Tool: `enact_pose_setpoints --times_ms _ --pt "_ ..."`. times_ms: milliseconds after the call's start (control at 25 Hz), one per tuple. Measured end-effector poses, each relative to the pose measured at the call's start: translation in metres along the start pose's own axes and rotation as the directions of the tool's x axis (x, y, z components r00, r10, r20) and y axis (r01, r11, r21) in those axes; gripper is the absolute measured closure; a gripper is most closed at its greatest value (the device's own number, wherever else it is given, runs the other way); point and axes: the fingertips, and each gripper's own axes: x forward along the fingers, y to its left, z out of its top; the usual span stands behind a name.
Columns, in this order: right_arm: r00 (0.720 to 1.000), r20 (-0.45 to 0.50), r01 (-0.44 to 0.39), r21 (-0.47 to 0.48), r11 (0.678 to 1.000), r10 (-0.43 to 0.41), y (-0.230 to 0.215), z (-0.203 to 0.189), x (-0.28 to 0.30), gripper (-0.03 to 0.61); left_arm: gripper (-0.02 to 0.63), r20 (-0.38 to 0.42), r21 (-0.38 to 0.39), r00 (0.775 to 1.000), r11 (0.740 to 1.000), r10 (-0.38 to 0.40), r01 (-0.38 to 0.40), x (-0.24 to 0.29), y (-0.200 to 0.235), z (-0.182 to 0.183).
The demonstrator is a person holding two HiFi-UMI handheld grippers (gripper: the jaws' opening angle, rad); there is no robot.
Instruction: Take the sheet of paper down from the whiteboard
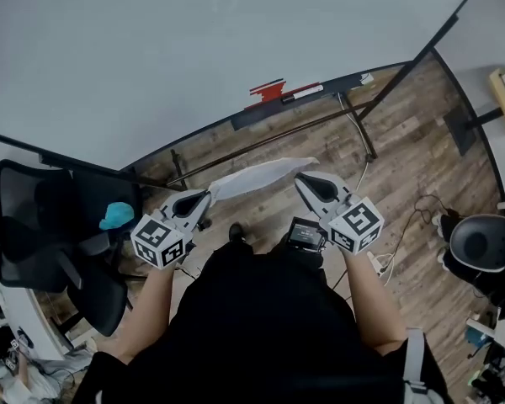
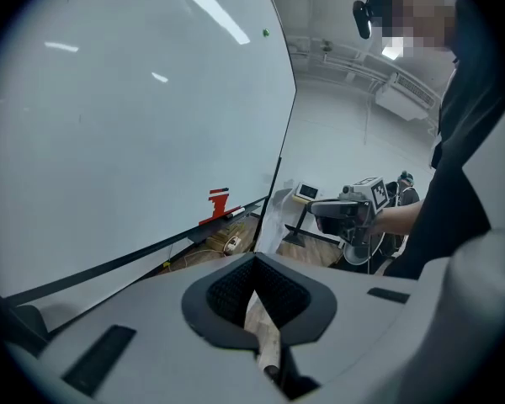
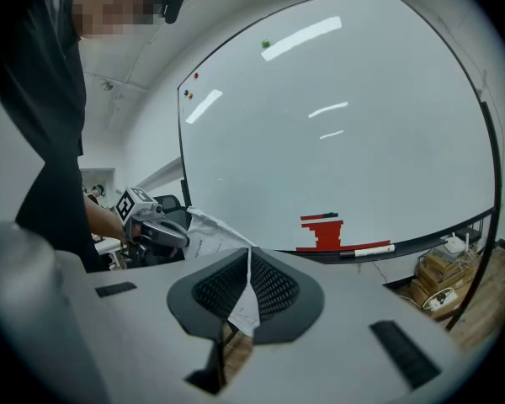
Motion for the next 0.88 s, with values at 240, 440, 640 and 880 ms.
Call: enact_pose_setpoints --times_ms 240,440,640,880 --pt "0.999 -0.023 -0.023 0.007 1.0 0.023 0.007 -0.009 0.003 0.554 0.603 0.017 0.007 0.999 1.0 -0.031 0.031 0.003 -0.011 -0.001" --pt "0.999 -0.022 -0.037 0.01 0.999 0.037 0.011 -0.01 0.004 0.554 0.603 0.028 0.012 0.999 0.999 -0.036 0.036 0.0 -0.017 0.005" --pt "0.999 -0.01 -0.039 0.023 0.999 0.04 0.011 -0.01 0.007 0.554 0.603 0.032 0.01 0.999 0.999 -0.037 0.036 -0.006 -0.021 0.008" --pt "0.999 -0.006 -0.04 0.05 0.998 0.041 0.012 -0.017 -0.001 0.554 0.603 0.046 -0.006 0.998 0.999 -0.037 0.038 -0.004 -0.03 0.012"
